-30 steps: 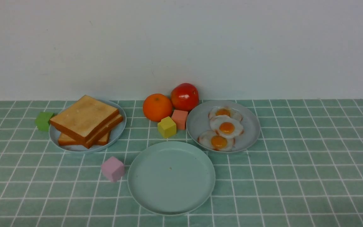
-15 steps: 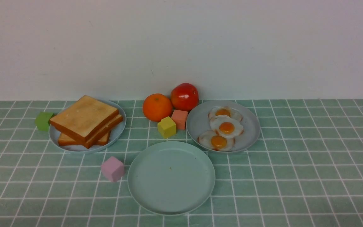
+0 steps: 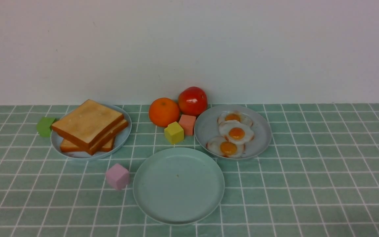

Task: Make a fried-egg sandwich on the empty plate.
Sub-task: Use the left arm to grab a slice of bread

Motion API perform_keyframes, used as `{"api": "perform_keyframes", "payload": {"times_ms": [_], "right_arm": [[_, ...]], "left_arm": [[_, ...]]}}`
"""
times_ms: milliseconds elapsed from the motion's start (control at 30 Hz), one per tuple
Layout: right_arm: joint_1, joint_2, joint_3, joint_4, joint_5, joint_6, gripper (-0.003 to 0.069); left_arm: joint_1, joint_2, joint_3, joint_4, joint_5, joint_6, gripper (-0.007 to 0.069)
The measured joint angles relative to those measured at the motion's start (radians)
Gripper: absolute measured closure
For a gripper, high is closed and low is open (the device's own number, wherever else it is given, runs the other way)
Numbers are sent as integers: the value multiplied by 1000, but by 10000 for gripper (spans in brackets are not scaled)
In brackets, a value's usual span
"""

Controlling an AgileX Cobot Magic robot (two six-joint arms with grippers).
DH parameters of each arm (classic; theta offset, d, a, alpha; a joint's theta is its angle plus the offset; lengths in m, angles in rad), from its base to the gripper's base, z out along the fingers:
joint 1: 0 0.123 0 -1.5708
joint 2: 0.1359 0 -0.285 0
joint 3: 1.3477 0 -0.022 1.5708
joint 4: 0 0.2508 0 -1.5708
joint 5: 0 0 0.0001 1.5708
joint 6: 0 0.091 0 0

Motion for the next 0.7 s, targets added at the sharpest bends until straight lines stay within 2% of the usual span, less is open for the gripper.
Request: {"api": "perform_keyframes", "payload": {"times_ms": [33, 67, 100, 167, 200, 233, 300, 367, 467, 567, 700], "right_arm": [[0, 0, 0, 9, -7, 4, 418], [0, 0, 0, 15, -10, 5, 418], [0, 0, 3, 61, -29, 36, 418], [0, 0, 7, 137, -52, 83, 418], [0, 0, 7, 244, -94, 147, 418], [0, 0, 7, 271, -100, 163, 418], [0, 0, 7, 408, -169, 226, 418], [0, 0, 7, 490, -237, 249, 418], [0, 0, 4, 530, -276, 256, 419], [16, 16, -116, 524, -108, 230, 456], [63, 167, -395, 430, 209, 47, 564]], "left_arm": [[-4, 48, -47, 6, 60, 56, 606], [-6, 48, -56, 6, 72, 68, 606], [-27, 139, -131, 9, 180, 163, 638], [-46, 204, -197, 7, 290, 242, 638], [-73, 296, -260, 3, 425, 316, 638], [-77, 319, -277, 2, 441, 324, 638], [-117, 438, -357, 0, 589, 392, 638], [-145, 535, -416, 0, 617, 417, 638], [-166, 591, -444, 0, 586, 430, 638], [-191, 684, -487, 3, 532, 506, 638], [-192, 845, -590, 9, 552, 550, 638]]}}
